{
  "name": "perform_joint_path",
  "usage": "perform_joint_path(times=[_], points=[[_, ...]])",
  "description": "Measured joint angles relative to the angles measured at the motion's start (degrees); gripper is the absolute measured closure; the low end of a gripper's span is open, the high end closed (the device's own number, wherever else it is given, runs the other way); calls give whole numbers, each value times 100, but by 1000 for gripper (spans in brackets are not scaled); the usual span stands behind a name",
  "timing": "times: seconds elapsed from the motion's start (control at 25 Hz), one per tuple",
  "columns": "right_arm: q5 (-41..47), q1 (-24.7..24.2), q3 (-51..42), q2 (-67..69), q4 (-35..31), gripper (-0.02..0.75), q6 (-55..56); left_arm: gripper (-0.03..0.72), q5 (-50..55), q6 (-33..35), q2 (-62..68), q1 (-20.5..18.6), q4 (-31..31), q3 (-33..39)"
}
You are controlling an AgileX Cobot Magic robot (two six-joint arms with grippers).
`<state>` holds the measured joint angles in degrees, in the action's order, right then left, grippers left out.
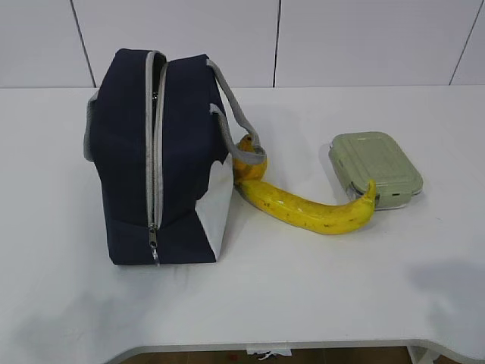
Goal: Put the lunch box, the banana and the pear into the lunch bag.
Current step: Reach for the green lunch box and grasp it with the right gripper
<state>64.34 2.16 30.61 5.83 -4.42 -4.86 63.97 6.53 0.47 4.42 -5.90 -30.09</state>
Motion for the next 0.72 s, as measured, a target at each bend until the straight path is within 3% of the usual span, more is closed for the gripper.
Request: perform_joint_path(times=[0.24, 0.52, 0.72], points=[[-134, 0, 284, 932, 49, 271, 22, 449, 0, 0, 0, 0, 0, 0], [-760, 0, 538, 2293, 741, 271, 486, 449, 0, 0, 0, 0, 0, 0], [-1098, 0, 906, 3482, 882, 271, 774, 449, 0, 0, 0, 0, 0, 0]])
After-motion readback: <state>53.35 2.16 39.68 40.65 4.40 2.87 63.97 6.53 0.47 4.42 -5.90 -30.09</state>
